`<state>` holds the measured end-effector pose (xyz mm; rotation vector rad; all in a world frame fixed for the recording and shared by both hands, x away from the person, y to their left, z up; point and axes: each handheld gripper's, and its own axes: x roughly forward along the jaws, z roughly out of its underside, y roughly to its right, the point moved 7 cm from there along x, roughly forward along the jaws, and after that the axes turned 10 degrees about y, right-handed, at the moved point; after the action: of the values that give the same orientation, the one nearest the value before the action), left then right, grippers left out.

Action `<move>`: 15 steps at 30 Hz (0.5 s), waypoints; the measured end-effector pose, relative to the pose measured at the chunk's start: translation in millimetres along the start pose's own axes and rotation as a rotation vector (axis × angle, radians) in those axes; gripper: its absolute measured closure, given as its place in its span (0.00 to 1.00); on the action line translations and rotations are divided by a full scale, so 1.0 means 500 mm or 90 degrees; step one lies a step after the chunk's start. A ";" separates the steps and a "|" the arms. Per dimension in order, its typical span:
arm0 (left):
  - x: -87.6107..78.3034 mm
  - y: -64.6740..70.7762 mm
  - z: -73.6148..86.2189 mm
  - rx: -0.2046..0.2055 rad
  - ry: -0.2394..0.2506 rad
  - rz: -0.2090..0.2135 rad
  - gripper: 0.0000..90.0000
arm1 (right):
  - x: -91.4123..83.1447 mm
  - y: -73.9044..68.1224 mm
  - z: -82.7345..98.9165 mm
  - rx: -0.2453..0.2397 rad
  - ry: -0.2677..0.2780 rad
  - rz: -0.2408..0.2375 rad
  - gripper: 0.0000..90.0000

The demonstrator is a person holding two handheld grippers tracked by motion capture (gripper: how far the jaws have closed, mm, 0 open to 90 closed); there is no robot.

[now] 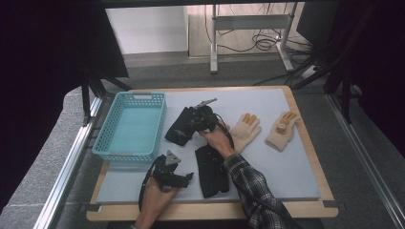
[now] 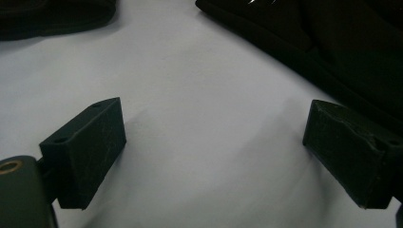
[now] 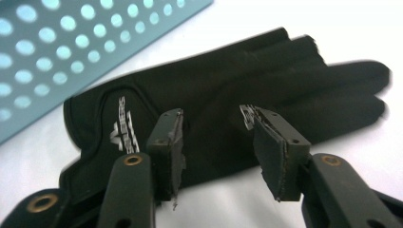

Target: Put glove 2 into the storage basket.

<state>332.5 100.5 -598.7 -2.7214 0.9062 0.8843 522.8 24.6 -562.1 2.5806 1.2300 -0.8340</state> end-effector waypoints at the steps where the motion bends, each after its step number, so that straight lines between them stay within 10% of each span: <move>1: 0.000 0.000 0.000 0.000 0.000 0.000 0.08 | 0.006 -0.002 -0.001 -0.002 0.002 0.002 0.53; 8: 0.000 0.000 0.000 0.000 0.000 0.000 0.08 | 0.056 -0.008 0.006 -0.012 -0.031 0.038 0.51; 15: 0.000 0.000 0.000 0.000 0.000 0.000 0.08 | 0.053 -0.010 0.008 -0.009 -0.048 0.043 0.92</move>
<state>332.4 100.4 -598.7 -2.7213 0.9061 0.8845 530.5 43.9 -579.5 2.5399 1.1184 -0.8969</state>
